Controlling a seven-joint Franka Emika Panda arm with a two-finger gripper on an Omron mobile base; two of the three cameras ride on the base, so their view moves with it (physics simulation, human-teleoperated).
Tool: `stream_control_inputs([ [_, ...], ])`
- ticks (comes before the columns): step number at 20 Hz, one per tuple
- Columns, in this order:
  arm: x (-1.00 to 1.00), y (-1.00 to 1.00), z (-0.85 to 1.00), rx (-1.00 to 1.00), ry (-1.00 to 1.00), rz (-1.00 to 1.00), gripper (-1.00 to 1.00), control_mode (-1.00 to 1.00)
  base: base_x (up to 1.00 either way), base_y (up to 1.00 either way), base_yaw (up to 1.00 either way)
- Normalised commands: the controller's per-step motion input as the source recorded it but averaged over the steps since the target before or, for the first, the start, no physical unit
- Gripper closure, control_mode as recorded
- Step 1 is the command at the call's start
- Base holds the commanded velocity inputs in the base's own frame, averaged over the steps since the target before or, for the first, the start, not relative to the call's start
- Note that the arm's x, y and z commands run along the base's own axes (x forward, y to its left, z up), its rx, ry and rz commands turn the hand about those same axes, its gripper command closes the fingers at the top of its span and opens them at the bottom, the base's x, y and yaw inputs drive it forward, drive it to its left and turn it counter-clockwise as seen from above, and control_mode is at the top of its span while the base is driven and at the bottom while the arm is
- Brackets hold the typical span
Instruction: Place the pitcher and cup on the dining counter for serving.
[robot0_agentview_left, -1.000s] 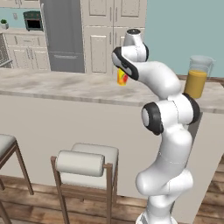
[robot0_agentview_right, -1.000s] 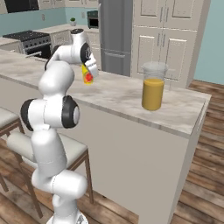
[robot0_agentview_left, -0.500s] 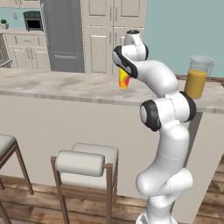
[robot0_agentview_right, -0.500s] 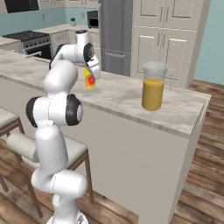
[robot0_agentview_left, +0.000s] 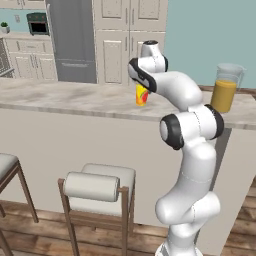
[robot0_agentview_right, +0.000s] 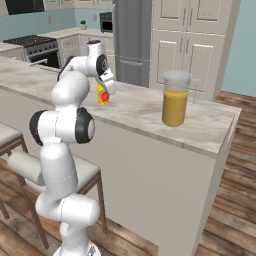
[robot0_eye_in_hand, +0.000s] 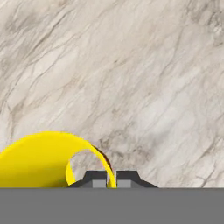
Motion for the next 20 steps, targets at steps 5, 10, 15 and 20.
stream_control_inputs([
  [5, -0.02, 0.0, -0.16, -0.01, 0.0, 0.0, -1.0, -1.0, 0.0, 0.0, 0.0],
  [10, -0.11, 0.0, 0.06, 0.0, -0.03, 0.0, -1.0, -1.0, 0.0, 0.0, 0.0],
  [15, -0.18, 0.03, 0.46, 0.0, -0.07, -0.03, -1.0, -1.0, 0.0, 0.0, 0.0],
  [20, -0.38, 0.07, 0.71, -0.01, -0.17, -0.02, -1.0, -1.0, 0.0, 0.0, 0.0],
])
